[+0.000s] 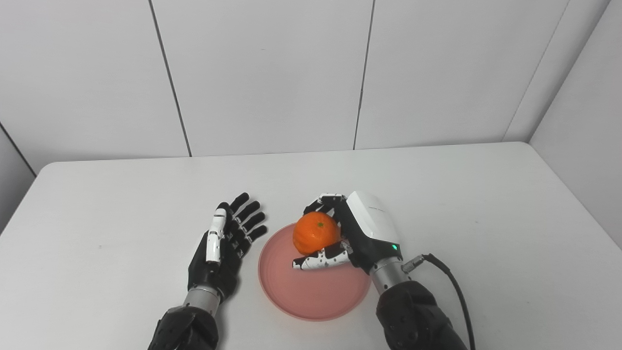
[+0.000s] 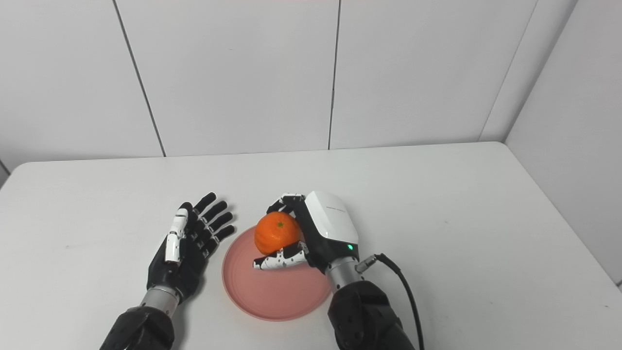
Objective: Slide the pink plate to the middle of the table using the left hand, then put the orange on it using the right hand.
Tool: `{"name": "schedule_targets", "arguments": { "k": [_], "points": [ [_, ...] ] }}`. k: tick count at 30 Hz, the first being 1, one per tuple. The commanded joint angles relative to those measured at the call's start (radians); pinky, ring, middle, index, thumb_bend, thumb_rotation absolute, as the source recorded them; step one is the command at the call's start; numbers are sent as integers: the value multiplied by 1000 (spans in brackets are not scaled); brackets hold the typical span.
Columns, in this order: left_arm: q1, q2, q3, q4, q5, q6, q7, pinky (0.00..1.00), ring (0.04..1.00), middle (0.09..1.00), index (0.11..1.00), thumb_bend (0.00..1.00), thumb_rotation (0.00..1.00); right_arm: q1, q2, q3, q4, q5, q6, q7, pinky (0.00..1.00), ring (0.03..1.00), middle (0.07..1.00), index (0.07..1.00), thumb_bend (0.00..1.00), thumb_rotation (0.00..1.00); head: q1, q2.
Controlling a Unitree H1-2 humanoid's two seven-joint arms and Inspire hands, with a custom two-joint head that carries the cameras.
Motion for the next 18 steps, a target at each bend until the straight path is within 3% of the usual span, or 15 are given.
{"name": "schedule_targets", "arguments": {
  "k": [1,18],
  "points": [
    [-8,-18,-5,-33,5,12,9,814,835,844,837,371,1000,-10,2,4,-5,15,-57,-22,252,339,430,484,519,132,3,0],
    [-9,-25,-18,-27,41,-16,6,813,833,848,842,381,1000,25,-16,61,96,20,-115,-59,235,322,421,486,519,133,33,12]
  ]
}}
